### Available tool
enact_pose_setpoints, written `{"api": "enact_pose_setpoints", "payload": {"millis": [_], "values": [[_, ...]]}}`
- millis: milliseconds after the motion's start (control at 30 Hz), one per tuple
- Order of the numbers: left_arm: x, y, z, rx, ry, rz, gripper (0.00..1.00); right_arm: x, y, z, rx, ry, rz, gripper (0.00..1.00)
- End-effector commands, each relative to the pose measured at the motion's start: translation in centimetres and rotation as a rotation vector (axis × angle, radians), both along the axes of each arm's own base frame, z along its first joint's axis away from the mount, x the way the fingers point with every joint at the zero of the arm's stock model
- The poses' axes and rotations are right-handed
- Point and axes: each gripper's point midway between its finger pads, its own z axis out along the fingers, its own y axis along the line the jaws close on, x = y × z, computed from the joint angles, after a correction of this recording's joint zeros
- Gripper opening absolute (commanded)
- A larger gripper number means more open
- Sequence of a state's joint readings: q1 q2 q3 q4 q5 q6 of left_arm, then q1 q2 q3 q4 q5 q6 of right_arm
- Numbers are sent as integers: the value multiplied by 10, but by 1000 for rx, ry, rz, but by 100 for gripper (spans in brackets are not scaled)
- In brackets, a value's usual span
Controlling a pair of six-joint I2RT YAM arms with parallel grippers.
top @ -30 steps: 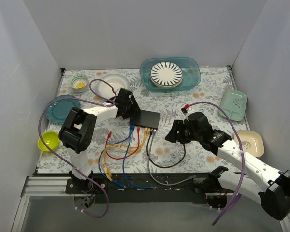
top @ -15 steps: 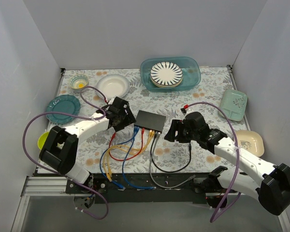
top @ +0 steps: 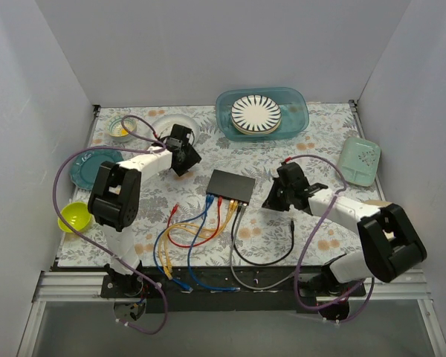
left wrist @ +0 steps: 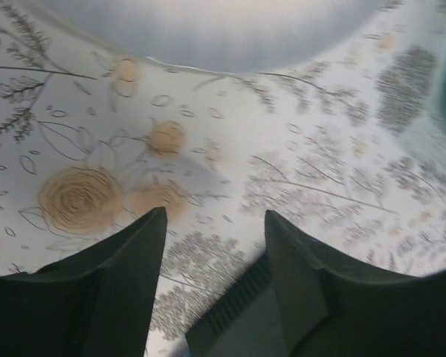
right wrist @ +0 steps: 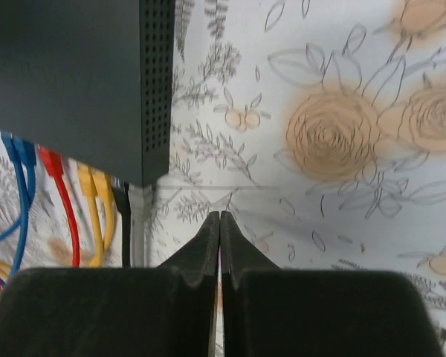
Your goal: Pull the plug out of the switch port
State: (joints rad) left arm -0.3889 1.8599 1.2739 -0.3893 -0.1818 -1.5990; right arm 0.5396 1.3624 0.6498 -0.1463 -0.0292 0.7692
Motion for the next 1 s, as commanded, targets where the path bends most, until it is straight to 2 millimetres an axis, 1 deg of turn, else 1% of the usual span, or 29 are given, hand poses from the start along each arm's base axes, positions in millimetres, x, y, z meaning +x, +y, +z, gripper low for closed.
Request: {"api": "enact_pose_setpoints", "payload": {"millis": [0,33,67,100,133,167,200,233,267,300,333,367,400,433,467,533,567,600,633,667,700,767,800,900,933,967], "values": [[-5,-1,-18,-64,82,-20,44,47,1,13,21,-50,-84,1],[-7,-3,-22,-73,94,-26,38,55,2,7,9,-32,-89,1],[-10,-5,-26,-85,104,-29,31,62,2,6,3,-31,-95,1],[-13,-7,-28,-101,112,-36,27,64,2,-8,-24,8,-89,1],[-19,-11,-33,-124,125,-49,24,68,4,-11,-38,17,-78,1],[-23,-15,-35,-148,138,-63,16,81,10,-3,-34,1,-72,1],[-25,-18,-35,-166,143,-72,13,85,12,-6,-45,10,-65,1],[-30,-21,-38,-186,155,-87,10,89,14,-16,-63,30,-55,1],[-32,-24,-39,-203,161,-97,6,98,20,-12,-53,21,-47,1],[-35,-26,-40,-217,167,-106,0,100,22,-21,-58,44,-37,1],[-35,-31,-35,-242,155,-119,0,102,25,-23,-59,47,-22,1],[-45,-36,-37,-272,175,-141,0,101,33,-23,-31,57,7,1],[-49,-39,-35,-290,177,-146,0,104,40,-23,-10,48,26,1],[-50,-43,-28,-312,153,-160,0,103,44,-23,3,47,41,1],[-61,-44,-24,-322,152,-173,0,101,55,-20,30,40,72,1],[-69,-46,-17,-342,136,-173,0,97,66,-18,51,35,103,1],[-72,-46,-7,-352,113,-177,0,93,75,-17,62,29,129,1],[-82,-44,-10,-357,128,-172,0,92,79,-17,64,30,140,1],[-86,-42,-9,-361,131,-166,0,91,85,-15,70,25,153,1],[-90,-40,-4,-363,121,-159,0,85,93,-15,78,28,179,1],[-98,-35,1,-361,110,-149,0,83,98,-15,82,31,190,1],[-105,-30,8,-364,94,-132,0,73,109,-14,82,31,226,1],[-109,-26,14,-361,76,-124,0,71,112,-15,78,29,234,1],[-114,-18,14,-335,73,-101,0,64,111,-19,71,41,233,1],[-112,-12,16,-309,68,-79,0,65,108,-20,61,41,221,1],[-111,-7,17,-286,63,-65,0,67,99,-21,20,41,195,1]]}}
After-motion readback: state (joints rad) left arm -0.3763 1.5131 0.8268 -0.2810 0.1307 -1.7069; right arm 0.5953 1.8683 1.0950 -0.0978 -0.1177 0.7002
